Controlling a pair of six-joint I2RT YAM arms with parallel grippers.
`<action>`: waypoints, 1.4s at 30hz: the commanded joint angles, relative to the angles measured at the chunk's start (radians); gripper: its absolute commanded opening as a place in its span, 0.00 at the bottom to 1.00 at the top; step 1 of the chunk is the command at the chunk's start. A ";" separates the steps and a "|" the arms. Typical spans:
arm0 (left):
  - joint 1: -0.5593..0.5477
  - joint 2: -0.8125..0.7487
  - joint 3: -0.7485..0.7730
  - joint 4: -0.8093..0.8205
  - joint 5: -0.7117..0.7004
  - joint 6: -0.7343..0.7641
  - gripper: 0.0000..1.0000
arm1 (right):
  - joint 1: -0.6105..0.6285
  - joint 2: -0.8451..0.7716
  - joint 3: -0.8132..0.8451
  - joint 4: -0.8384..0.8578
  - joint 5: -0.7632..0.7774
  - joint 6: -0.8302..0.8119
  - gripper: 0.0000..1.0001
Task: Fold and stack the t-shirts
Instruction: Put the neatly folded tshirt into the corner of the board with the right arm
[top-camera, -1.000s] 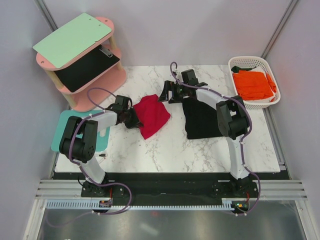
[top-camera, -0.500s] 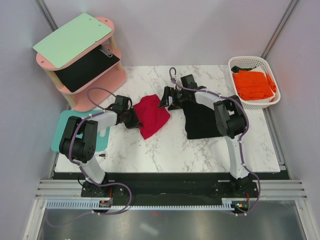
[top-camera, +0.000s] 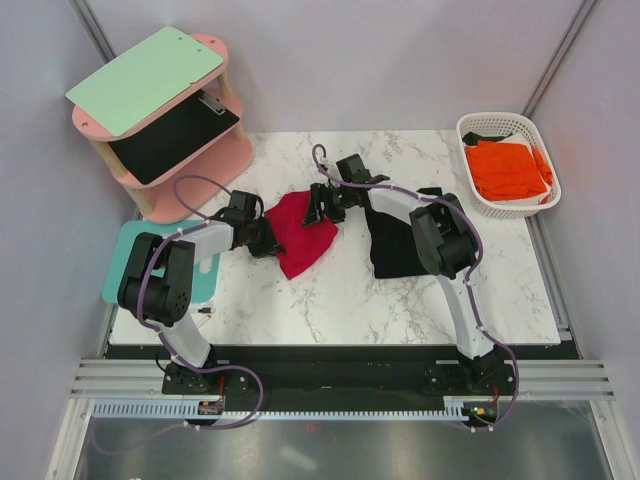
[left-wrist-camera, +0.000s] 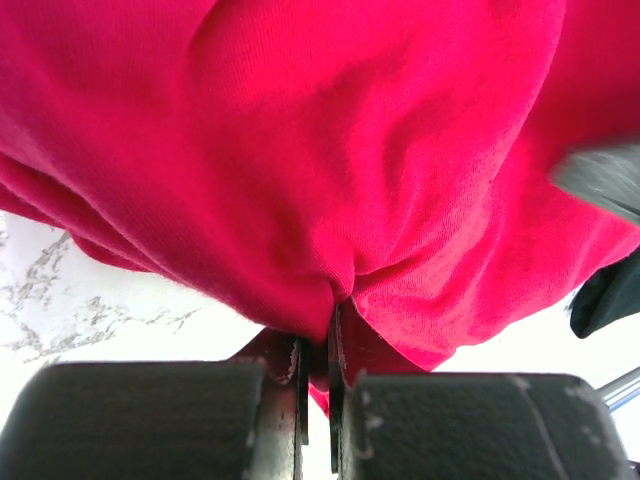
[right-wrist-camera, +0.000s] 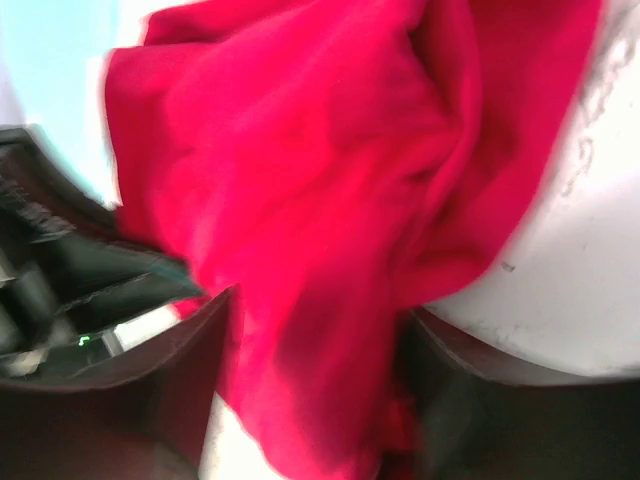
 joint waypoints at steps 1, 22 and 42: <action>0.007 -0.022 -0.015 -0.067 -0.031 0.044 0.02 | 0.045 0.101 0.015 -0.166 0.091 -0.045 0.51; 0.007 -0.211 0.001 -0.086 -0.126 0.061 0.82 | 0.046 -0.328 -0.158 -0.308 0.648 -0.160 0.00; 0.007 -0.139 0.004 -0.083 -0.107 0.067 0.82 | -0.173 -0.779 -0.499 -0.259 0.878 -0.094 0.00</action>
